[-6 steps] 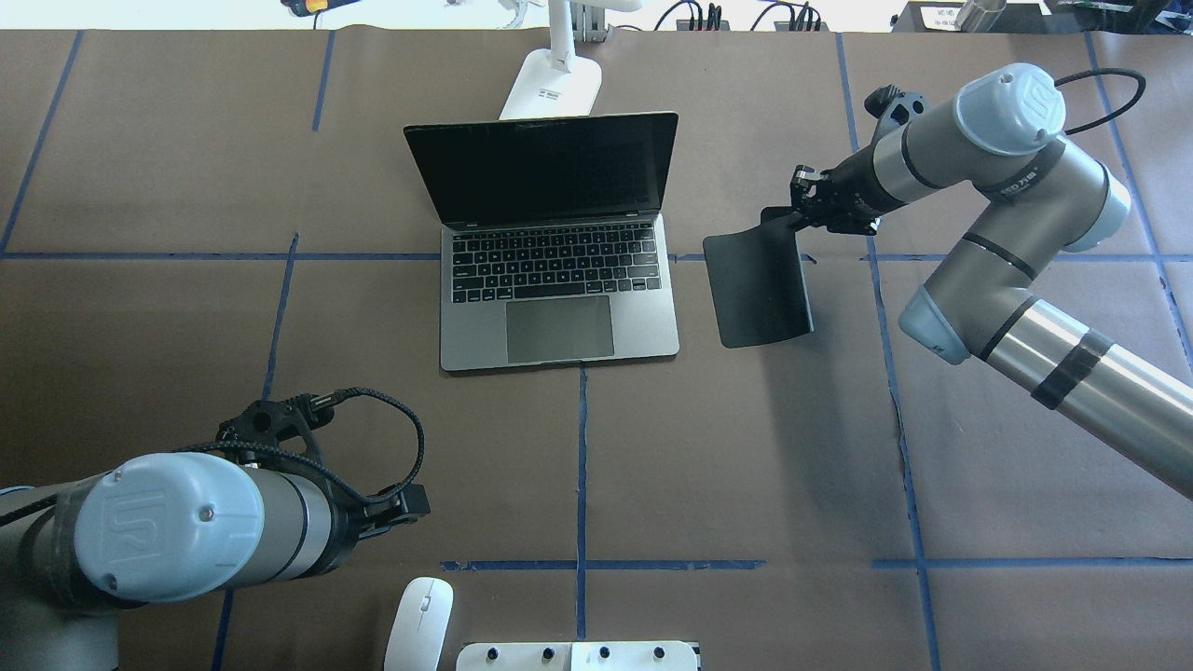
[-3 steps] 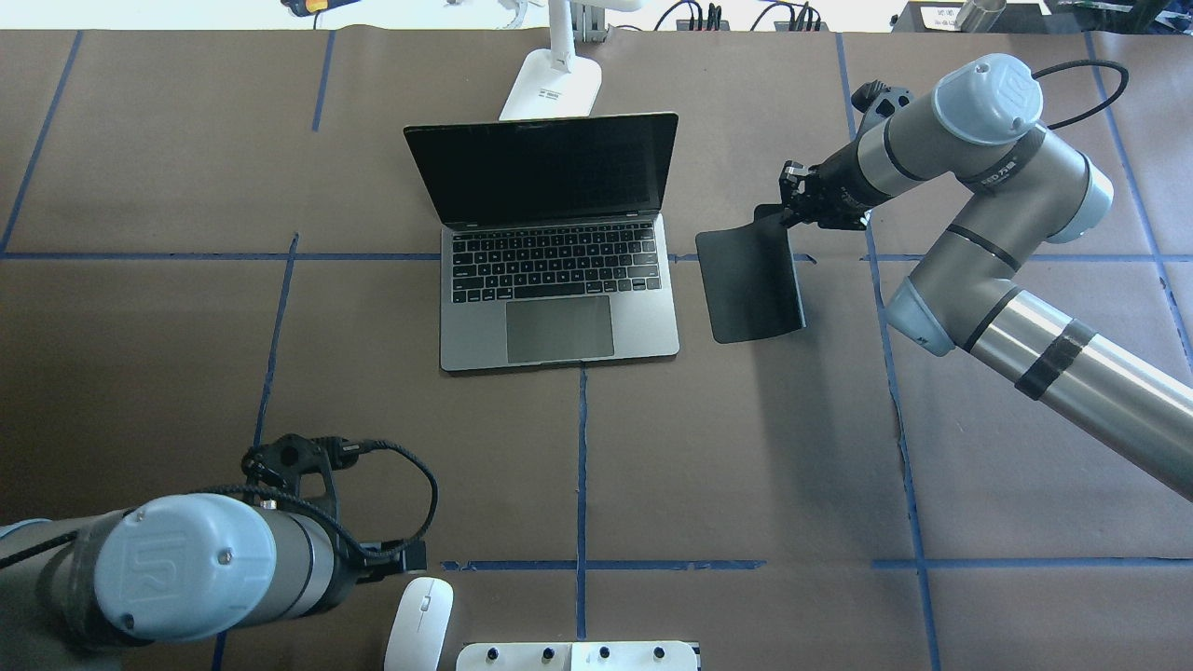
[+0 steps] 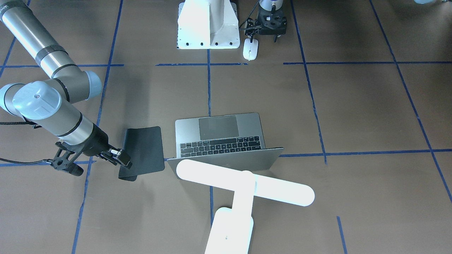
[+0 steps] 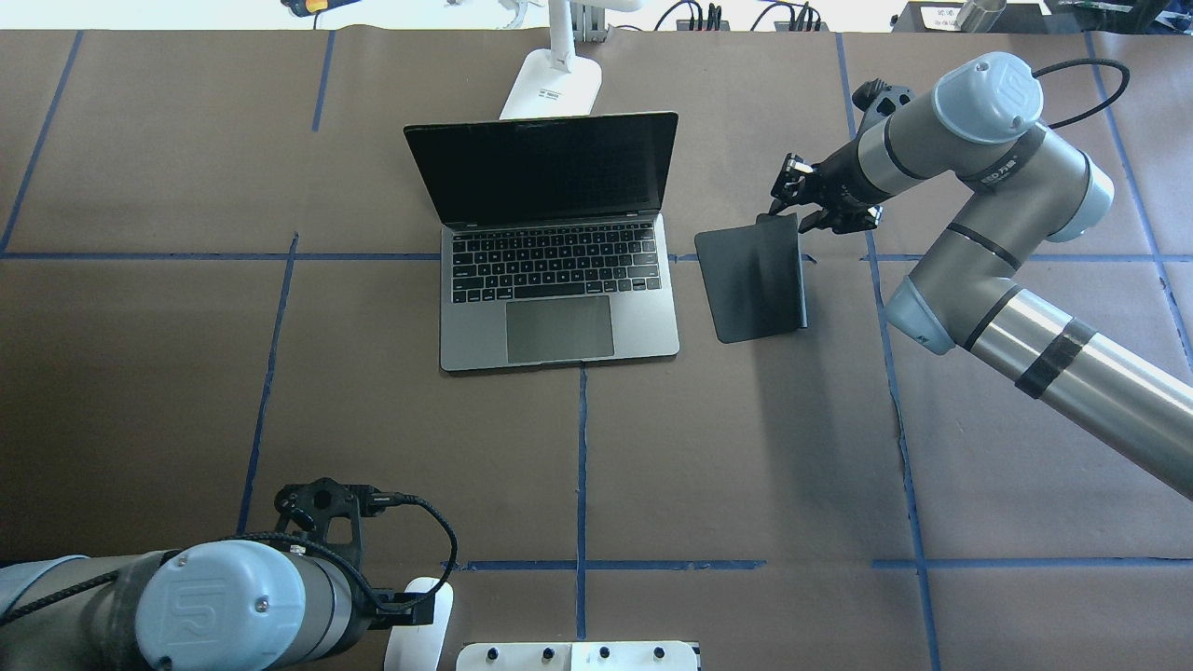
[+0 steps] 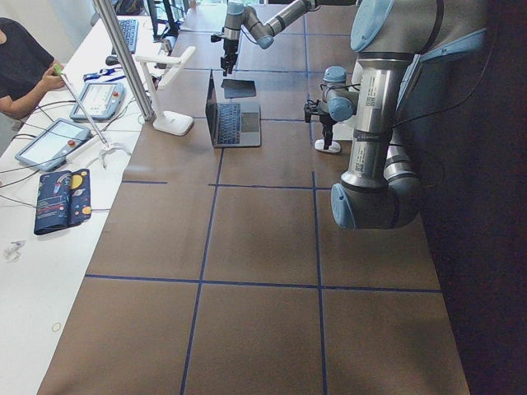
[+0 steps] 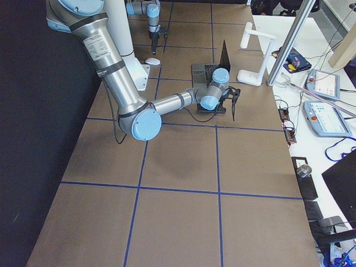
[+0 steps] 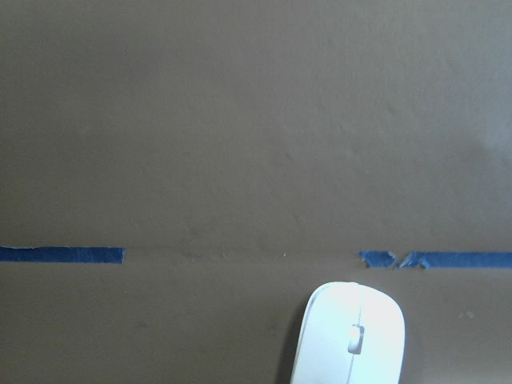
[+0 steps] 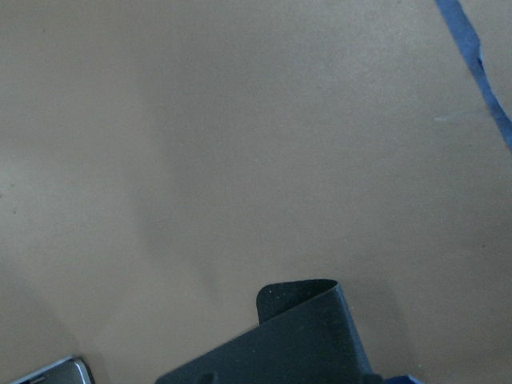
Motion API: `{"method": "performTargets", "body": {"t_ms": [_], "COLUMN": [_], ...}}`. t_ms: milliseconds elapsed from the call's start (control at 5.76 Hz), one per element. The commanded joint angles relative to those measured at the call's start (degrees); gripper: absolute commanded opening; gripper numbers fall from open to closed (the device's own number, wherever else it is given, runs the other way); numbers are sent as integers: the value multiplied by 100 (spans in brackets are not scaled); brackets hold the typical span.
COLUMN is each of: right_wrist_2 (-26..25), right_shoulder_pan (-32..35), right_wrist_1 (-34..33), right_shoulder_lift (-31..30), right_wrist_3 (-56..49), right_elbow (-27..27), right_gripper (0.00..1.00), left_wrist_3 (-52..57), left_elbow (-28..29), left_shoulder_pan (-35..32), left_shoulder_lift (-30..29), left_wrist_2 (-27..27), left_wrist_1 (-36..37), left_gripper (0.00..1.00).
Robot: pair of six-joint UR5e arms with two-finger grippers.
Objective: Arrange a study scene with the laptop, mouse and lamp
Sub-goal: 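Release the mouse pad with right gripper while left gripper grasps white mouse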
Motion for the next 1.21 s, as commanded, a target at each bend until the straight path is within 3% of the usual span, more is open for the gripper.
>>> {"method": "performTargets", "body": {"t_ms": [0,174,1041], "right_wrist_2": [360,641,653], "right_shoulder_pan": [396,634,671], "right_wrist_1": [-10,-10,-19], "right_shoulder_lift": [-156,-332,-342], "right_wrist_3": [-17,-26,-53], "right_elbow": [153,250,374], "right_gripper": [100,100,100], "left_wrist_3": [799,880,1399], "left_elbow": [300,458,802], "left_shoulder_pan": [22,31,128], "left_shoulder_lift": [-16,-16,-94], "left_wrist_2": [-1,0,-18], "left_wrist_1": [-642,-994,-1032], "left_gripper": [100,100,100]}}
